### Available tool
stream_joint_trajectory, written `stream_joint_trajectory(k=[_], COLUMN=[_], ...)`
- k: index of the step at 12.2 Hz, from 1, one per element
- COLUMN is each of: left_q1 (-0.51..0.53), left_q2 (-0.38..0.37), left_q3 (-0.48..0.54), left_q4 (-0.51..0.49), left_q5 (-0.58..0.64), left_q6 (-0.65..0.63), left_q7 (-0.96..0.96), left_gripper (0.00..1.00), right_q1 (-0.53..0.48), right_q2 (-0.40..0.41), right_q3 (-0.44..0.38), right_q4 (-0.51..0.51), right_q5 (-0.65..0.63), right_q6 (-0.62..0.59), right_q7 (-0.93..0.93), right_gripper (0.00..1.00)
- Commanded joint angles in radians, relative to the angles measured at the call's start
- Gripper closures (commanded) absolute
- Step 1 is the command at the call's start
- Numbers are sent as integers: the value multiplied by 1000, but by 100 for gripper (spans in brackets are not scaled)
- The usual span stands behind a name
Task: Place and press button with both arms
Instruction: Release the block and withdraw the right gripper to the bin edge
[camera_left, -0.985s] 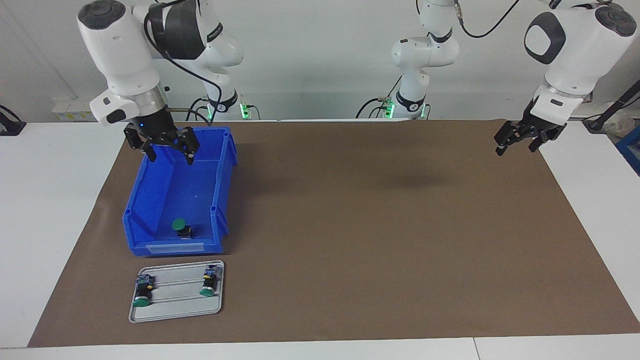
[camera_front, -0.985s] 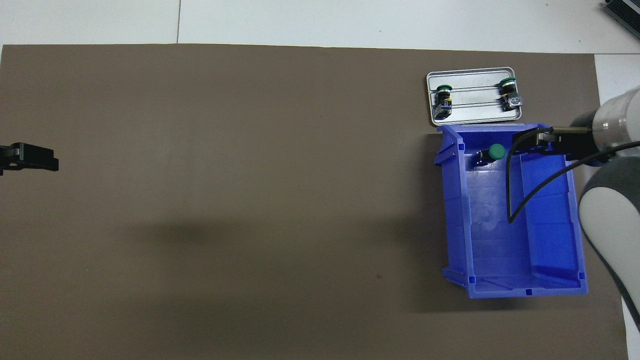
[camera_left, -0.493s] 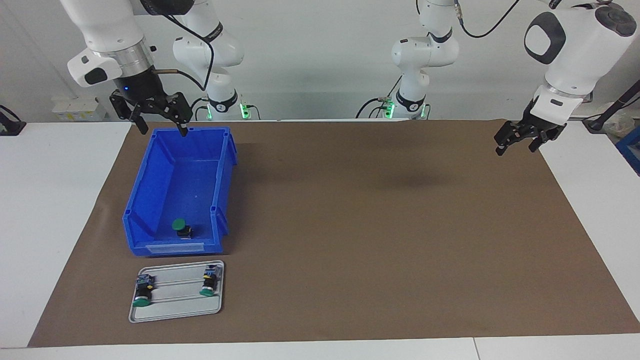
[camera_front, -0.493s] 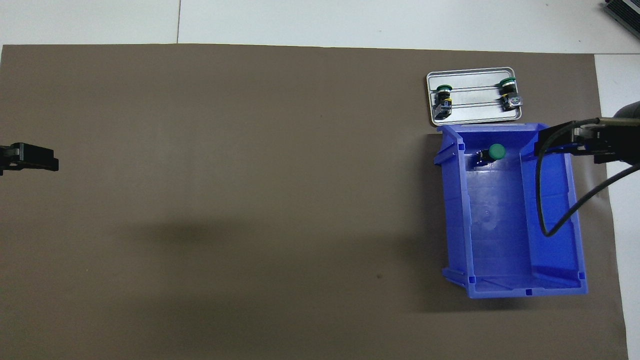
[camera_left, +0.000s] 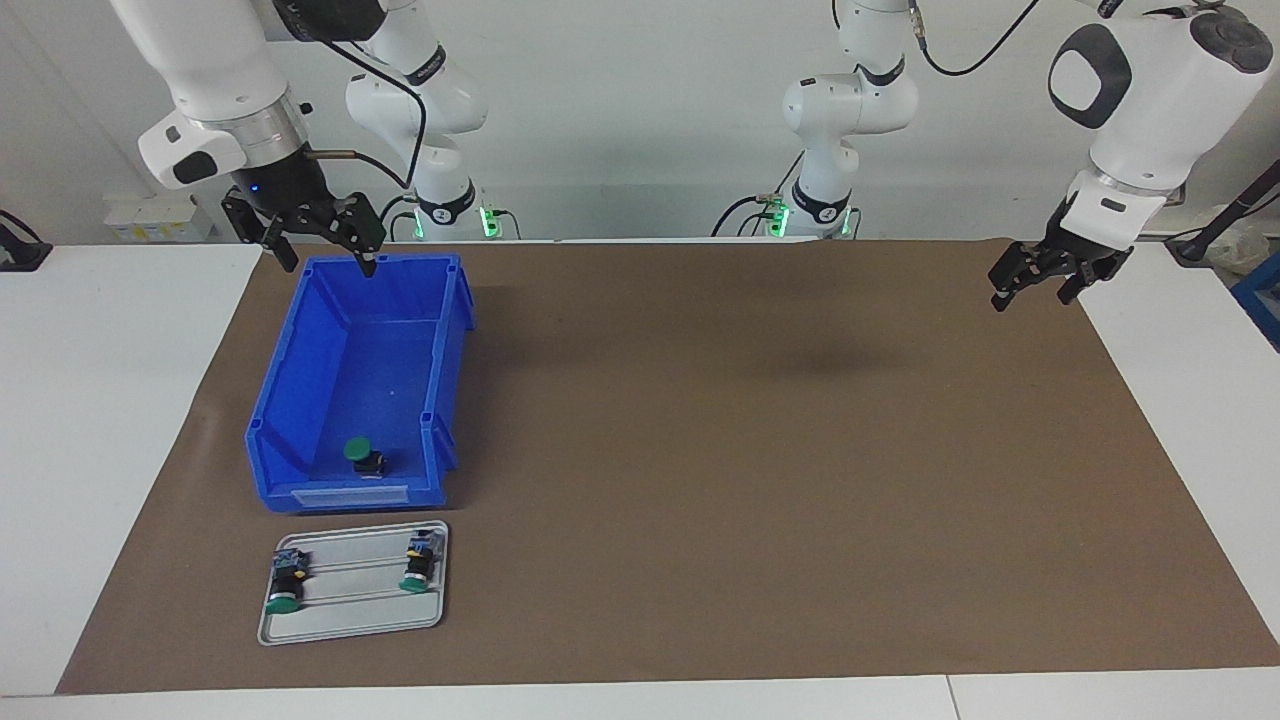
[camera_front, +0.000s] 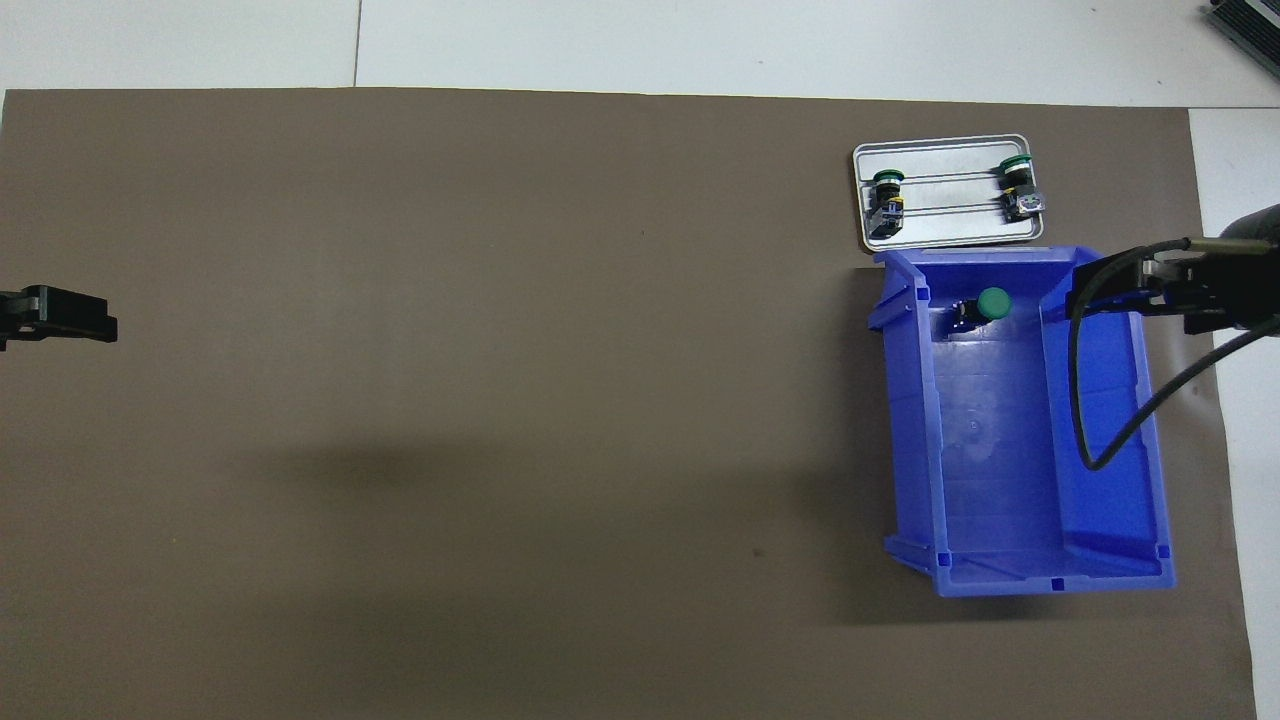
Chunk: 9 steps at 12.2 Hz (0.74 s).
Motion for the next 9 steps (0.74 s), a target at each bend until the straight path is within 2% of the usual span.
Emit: stream_joint_trajectory(k=[1,6,9], left_q1=[4,4,4], left_q2=[-28,-28,-28], left_q3=[-5,-5,-5], left_q4=[-26,-26,-26], left_q5=[15,15,14], left_q6=[-3,-3,-3], left_q7=[-9,-9,-9], left_gripper=[0,0,0], right_q1=[-25,2,90], right_q2=[-3,-3,-3], right_q3=[11,-1,-98], right_q4=[5,5,8], right_q5=[20,20,18], right_q6=[-11,-14,-47], right_q7=[-9,-9,-12], right_gripper=[0,0,0])
